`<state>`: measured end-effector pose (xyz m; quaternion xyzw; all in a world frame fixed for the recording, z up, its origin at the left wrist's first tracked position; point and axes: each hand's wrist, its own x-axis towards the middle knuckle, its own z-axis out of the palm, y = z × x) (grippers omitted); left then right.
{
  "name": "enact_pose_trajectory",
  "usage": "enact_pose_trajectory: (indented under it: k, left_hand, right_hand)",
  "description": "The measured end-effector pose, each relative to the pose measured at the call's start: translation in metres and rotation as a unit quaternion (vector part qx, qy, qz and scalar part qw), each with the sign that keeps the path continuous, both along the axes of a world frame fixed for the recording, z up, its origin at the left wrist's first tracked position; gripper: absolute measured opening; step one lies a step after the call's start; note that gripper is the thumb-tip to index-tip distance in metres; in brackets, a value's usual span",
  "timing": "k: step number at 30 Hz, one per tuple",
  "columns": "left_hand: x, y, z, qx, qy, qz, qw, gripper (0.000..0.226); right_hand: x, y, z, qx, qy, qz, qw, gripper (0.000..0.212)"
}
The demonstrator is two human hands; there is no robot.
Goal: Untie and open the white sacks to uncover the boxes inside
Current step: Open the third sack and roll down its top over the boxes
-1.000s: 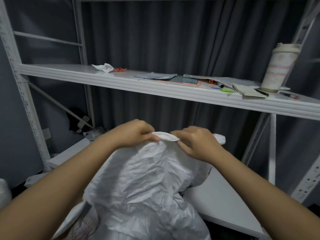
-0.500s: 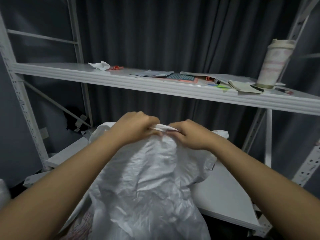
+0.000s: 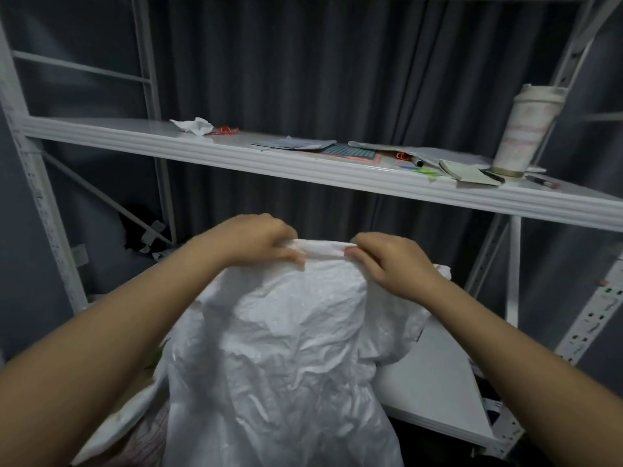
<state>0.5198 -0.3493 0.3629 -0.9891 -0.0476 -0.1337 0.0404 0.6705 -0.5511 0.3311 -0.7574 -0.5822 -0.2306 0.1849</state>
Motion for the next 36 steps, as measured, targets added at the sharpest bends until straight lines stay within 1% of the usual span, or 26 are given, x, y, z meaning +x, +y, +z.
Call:
enact_pose_trajectory:
  k: [3, 4, 5, 8, 9, 10, 11, 13, 14, 15, 16, 19, 21, 22, 23, 25, 26, 27, 28, 29, 31, 32, 33, 34, 35, 36]
  left_hand:
    - [0.002, -0.001, -0.003, 0.005, -0.11, -0.051, 0.993, 0.042]
    - [0.003, -0.004, -0.003, 0.001, -0.124, -0.063, 0.99, 0.04]
    - [0.004, -0.005, -0.002, -0.013, -0.113, -0.066, 0.991, 0.041]
    - [-0.001, 0.001, 0.009, -0.091, -0.007, -0.003, 0.996, 0.049]
    - [-0.003, 0.004, 0.011, -0.106, 0.011, 0.014, 0.994, 0.052]
    - [-0.005, 0.006, 0.011, -0.097, 0.007, 0.016, 0.995, 0.053]
    - [-0.006, 0.005, 0.011, -0.062, -0.022, 0.006, 0.998, 0.052]
    - [-0.007, -0.003, 0.006, 0.032, -0.112, -0.033, 0.993, 0.045]
    - [-0.007, -0.008, 0.005, 0.059, -0.144, -0.053, 0.986, 0.043]
    - [-0.008, -0.011, 0.005, 0.066, -0.152, -0.062, 0.984, 0.043]
    - [-0.009, -0.012, 0.007, 0.059, -0.134, -0.052, 0.988, 0.045]
    - [-0.015, -0.001, 0.016, 0.019, -0.02, 0.026, 0.999, 0.048]
    - [-0.018, 0.008, 0.017, -0.005, -0.013, 0.036, 0.999, 0.038]
    - [-0.018, 0.01, 0.016, -0.011, -0.038, 0.027, 0.999, 0.03]
    - [-0.018, 0.009, 0.014, -0.015, -0.073, 0.011, 0.997, 0.022]
    - [-0.017, 0.002, 0.013, -0.032, -0.128, -0.031, 0.991, 0.014]
    - [-0.016, -0.002, 0.013, -0.053, -0.13, -0.053, 0.989, 0.013]
    - [-0.016, -0.006, 0.014, -0.083, -0.109, -0.064, 0.988, 0.016]
    - [-0.015, -0.009, 0.016, -0.119, -0.063, -0.056, 0.989, 0.025]
    - [-0.016, -0.01, 0.019, -0.157, -0.009, -0.038, 0.987, 0.034]
    - [-0.019, -0.01, 0.023, -0.226, 0.065, -0.005, 0.972, 0.041]
    - [-0.021, -0.011, 0.023, -0.241, 0.067, -0.002, 0.968, 0.042]
    - [-0.022, -0.011, 0.023, -0.214, 0.043, -0.008, 0.976, 0.044]
    - [-0.022, -0.013, 0.022, -0.133, 0.006, -0.011, 0.991, 0.045]
    - [-0.022, -0.016, 0.021, -0.019, -0.034, -0.01, 0.999, 0.046]
    - [-0.022, -0.019, 0.019, 0.07, -0.067, -0.014, 0.995, 0.046]
  right_hand:
    - [-0.003, 0.002, 0.012, -0.025, 0.135, 0.034, 0.99, 0.033]
    - [-0.004, 0.004, 0.013, -0.044, 0.142, 0.035, 0.988, 0.033]
    - [-0.005, 0.005, 0.012, -0.054, 0.117, 0.031, 0.991, 0.03]
    - [0.003, -0.001, 0.011, 0.01, -0.133, -0.006, 0.991, 0.039]
    - [0.003, -0.004, 0.011, 0.028, -0.172, -0.007, 0.985, 0.041]
    - [-0.001, -0.005, 0.013, 0.02, -0.159, 0.001, 0.987, 0.039]
    - [-0.006, -0.004, 0.016, 0.002, -0.104, 0.013, 0.995, 0.037]
    - [-0.015, 0.002, 0.018, -0.039, 0.063, 0.049, 0.996, 0.049]
    - [-0.019, 0.006, 0.019, -0.032, 0.114, 0.068, 0.991, 0.045]
    - [-0.021, 0.007, 0.019, -0.021, 0.116, 0.077, 0.99, 0.035]
    - [-0.02, 0.006, 0.02, -0.004, 0.07, 0.072, 0.995, 0.03]
    - [-0.01, -0.002, 0.02, 0.033, -0.125, 0.035, 0.991, 0.044]
    - [-0.008, -0.009, 0.02, 0.041, -0.191, 0.028, 0.98, 0.046]
    - [-0.012, -0.009, 0.023, 0.025, -0.164, 0.026, 0.986, 0.045]
    - [-0.019, -0.009, 0.026, -0.012, -0.092, 0.021, 0.995, 0.047]
    - [-0.028, -0.003, 0.031, -0.036, 0.099, 0.051, 0.993, 0.061]
    - [-0.032, 0.001, 0.033, -0.031, 0.163, 0.069, 0.984, 0.054]
    - [-0.038, 0.005, 0.034, -0.032, 0.172, 0.084, 0.981, 0.039]
    - [-0.038, 0.007, 0.03, -0.029, 0.086, 0.078, 0.993, 0.026]
    - [-0.034, 0.01, 0.027, -0.008, -0.042, 0.061, 0.997, 0.02]
    - [-0.026, 0.008, 0.018, 0.026, -0.219, 0.015, 0.975, 0.025]
    - [-0.028, 0.006, 0.016, 0.043, -0.251, 0.006, 0.967, 0.028]
    - [-0.031, 0.005, 0.017, 0.035, -0.219, 0.012, 0.975, 0.029]
    - [-0.036, 0.005, 0.021, 0.02, -0.137, 0.024, 0.99, 0.032]
    - [-0.043, 0.003, 0.026, -0.003, -0.013, 0.041, 0.999, 0.035]
    - [-0.045, 0.004, 0.028, -0.026, 0.131, 0.06, 0.989, 0.037]
